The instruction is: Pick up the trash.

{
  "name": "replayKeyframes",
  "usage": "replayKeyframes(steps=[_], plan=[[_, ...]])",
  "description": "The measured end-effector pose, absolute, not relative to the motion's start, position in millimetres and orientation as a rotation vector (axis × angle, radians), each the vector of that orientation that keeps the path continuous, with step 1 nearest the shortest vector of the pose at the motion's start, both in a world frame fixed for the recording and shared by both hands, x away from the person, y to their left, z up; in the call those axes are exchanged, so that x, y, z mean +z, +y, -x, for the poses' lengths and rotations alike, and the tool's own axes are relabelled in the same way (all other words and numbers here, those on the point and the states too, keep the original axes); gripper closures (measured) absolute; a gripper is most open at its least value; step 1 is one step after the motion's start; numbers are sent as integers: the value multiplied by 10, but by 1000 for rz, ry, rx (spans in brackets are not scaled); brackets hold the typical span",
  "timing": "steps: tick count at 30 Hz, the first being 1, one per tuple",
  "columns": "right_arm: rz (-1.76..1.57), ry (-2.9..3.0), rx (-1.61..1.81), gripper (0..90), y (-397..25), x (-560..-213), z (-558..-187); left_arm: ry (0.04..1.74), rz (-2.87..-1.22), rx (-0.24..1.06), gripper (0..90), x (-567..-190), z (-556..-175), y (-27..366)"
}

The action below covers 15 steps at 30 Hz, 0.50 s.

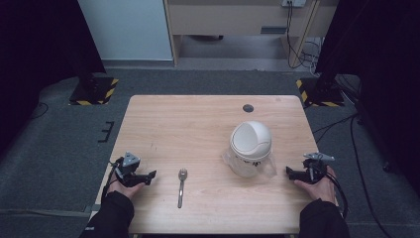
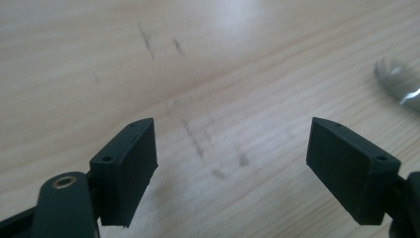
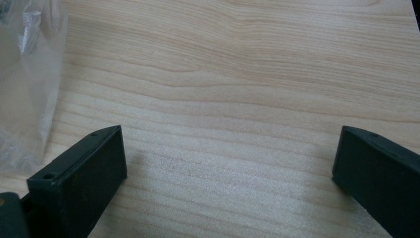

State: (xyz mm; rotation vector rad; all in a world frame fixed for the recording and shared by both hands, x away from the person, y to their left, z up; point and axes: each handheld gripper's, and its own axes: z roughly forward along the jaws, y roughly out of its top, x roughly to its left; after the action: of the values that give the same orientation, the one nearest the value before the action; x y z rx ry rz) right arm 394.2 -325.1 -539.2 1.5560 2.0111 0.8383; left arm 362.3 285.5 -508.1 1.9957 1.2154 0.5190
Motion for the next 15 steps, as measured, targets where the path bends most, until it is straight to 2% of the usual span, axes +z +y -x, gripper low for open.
replayKeyframes(steps=[11, 15], plan=[[-1544, 2017, 840, 7, -3262, -5394, -3907, 1059, -1847, 654, 202, -4708, -3590, 2705], [-1545, 2016, 839, 7, -3261, -5394, -3905, 1025, -1810, 662, 202, -4603, -3594, 2672]])
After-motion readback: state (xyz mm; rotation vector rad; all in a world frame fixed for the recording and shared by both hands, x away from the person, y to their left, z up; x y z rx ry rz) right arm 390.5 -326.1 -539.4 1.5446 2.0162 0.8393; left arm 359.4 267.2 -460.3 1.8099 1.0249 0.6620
